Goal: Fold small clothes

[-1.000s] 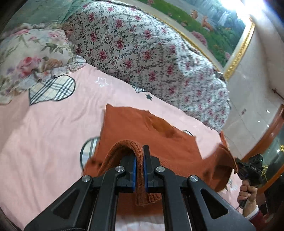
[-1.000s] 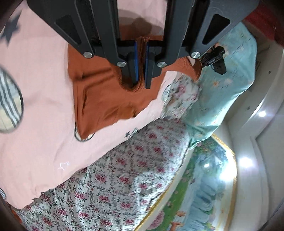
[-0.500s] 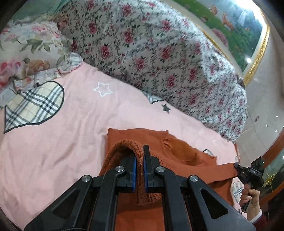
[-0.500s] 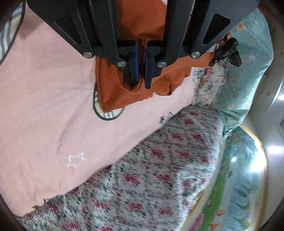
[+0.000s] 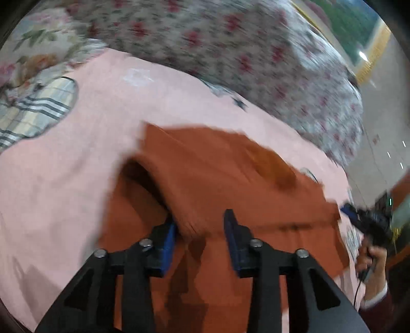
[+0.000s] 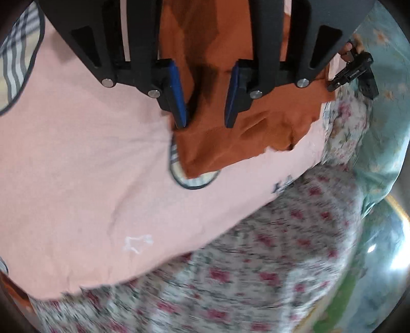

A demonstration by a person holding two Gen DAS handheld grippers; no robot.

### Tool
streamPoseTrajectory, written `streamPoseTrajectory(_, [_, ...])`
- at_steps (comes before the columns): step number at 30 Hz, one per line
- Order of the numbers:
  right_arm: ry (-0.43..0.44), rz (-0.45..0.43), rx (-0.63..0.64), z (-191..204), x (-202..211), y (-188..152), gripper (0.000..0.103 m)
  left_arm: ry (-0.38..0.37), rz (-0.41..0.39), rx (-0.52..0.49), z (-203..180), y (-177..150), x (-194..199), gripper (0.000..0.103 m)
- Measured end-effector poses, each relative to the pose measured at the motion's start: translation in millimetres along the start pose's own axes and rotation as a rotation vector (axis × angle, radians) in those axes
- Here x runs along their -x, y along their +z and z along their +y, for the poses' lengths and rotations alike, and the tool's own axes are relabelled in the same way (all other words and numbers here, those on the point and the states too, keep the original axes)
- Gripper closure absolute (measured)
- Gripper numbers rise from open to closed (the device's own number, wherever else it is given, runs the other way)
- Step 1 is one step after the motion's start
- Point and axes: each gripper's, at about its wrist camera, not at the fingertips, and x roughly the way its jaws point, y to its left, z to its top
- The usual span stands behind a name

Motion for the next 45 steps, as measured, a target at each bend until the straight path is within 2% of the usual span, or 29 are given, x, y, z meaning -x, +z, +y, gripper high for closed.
streamPoseTrajectory(2, [0.076,0.040,0.083,23,0,-15,0.070,-0.050,0.055,-0.045,-23,-16,-10,0.063])
streamPoseTrajectory(3, [0.125,0.087,0.143,36,-5,-25,0.070,-0.066,0.093,-0.070,-34,-24,-19,0.063])
streamPoseTrajectory(5, [0.187,0.219,0.253,60,-23,-46,0.070,-0.032,0.161,-0.132,-53,-37,-40,0.063])
streamPoseTrajectory(6, [0.182,0.267,0.303,68,-33,-54,0.070,0.009,0.171,-0.175,-60,-38,-48,0.063])
streamPoseTrajectory(7, [0.112,0.308,0.379,77,-46,-63,0.070,0.026,0.167,-0.204,-64,-35,-53,0.063])
streamPoseTrajectory(9, [-0.008,0.325,0.447,77,-63,-64,0.071,0.013,0.166,-0.197,-61,-19,-59,0.063])
streamPoseTrajectory(12, [-0.037,0.252,0.377,62,-67,-37,0.072,0.043,0.135,-0.146,-44,20,-68,0.065])
streamPoseTrajectory(14, [-0.094,0.163,0.284,46,-66,-8,0.072,0.087,0.097,-0.108,-33,44,-71,0.059])
streamPoseTrajectory(15, [-0.126,0.118,0.246,39,-63,2,0.071,0.122,0.071,-0.081,-26,57,-71,0.051])
streamPoseTrajectory(16, [-0.155,0.069,0.197,30,-59,12,0.071,0.158,0.045,-0.055,-19,68,-70,0.051])
streamPoseTrajectory(17, [-0.156,0.029,0.139,21,-54,23,0.071,0.177,0.019,-0.028,-13,76,-66,0.051])
streamPoseTrajectory(20, [-0.136,-0.025,0.052,11,-39,33,0.071,0.164,-0.025,0.057,7,84,-51,0.051])
streamPoseTrajectory(23, [-0.118,-0.026,0.084,22,-27,22,0.071,0.155,-0.040,0.089,12,67,-34,0.051])
streamPoseTrajectory(27, [-0.082,0.016,0.105,29,-18,-4,0.071,0.107,-0.037,0.123,12,22,-6,0.051])
streamPoseTrajectory(33, [-0.041,0.064,0.095,36,-7,-51,0.071,0.019,-0.031,0.144,-7,-51,35,0.051])
streamPoseTrajectory(39, [-0.007,0.064,0.041,33,8,-89,0.071,-0.007,-0.013,0.195,-8,-113,61,0.050])
streamPoseTrajectory(43, [0.029,0.026,-0.003,37,24,-109,0.059,0.003,0.009,0.267,4,-142,63,0.048])
streamPoseTrajectory(45, [0.030,0.021,0.009,43,27,-114,0.059,-0.012,0.004,0.297,8,-149,63,0.048])
